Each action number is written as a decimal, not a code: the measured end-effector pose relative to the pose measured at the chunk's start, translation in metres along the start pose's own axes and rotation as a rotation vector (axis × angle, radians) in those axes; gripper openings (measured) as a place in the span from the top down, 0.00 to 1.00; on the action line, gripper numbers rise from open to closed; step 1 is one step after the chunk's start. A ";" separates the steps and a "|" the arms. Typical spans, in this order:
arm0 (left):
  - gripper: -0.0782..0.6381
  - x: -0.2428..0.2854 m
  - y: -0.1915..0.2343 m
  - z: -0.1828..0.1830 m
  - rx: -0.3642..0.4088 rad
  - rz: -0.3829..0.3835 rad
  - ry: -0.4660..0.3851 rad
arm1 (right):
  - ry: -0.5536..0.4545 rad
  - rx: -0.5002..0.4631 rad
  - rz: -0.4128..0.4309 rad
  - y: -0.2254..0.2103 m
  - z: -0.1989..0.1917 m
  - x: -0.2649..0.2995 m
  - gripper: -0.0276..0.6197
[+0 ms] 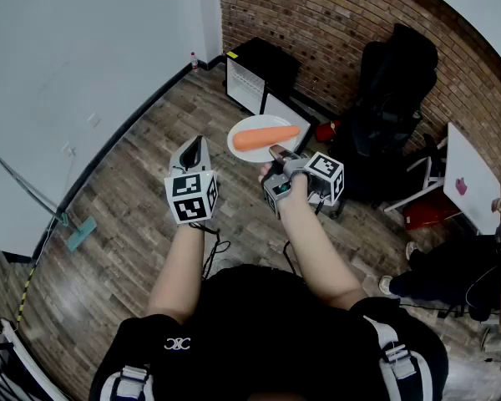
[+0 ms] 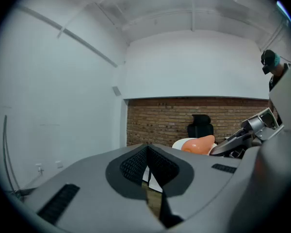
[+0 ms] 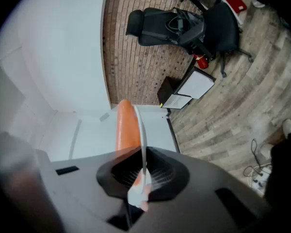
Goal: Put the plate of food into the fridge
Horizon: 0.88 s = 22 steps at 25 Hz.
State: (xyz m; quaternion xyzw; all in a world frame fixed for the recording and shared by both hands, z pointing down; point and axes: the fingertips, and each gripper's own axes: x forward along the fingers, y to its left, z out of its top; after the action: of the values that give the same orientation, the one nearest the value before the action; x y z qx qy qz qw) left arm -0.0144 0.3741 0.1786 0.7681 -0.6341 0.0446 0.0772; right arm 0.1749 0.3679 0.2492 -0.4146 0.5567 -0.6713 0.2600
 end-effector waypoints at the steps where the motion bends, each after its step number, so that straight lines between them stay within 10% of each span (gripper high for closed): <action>1: 0.90 0.000 0.001 -0.001 0.002 -0.001 0.001 | 0.007 0.002 0.002 -0.001 -0.002 0.001 0.91; 22: 0.90 0.027 0.086 -0.027 -0.046 -0.038 0.040 | -0.048 0.007 -0.020 -0.009 -0.035 0.065 0.88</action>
State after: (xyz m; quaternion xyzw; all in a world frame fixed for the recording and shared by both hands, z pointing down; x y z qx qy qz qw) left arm -0.0927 0.3367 0.2153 0.7769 -0.6186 0.0437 0.1085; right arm 0.1126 0.3358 0.2744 -0.4351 0.5439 -0.6657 0.2680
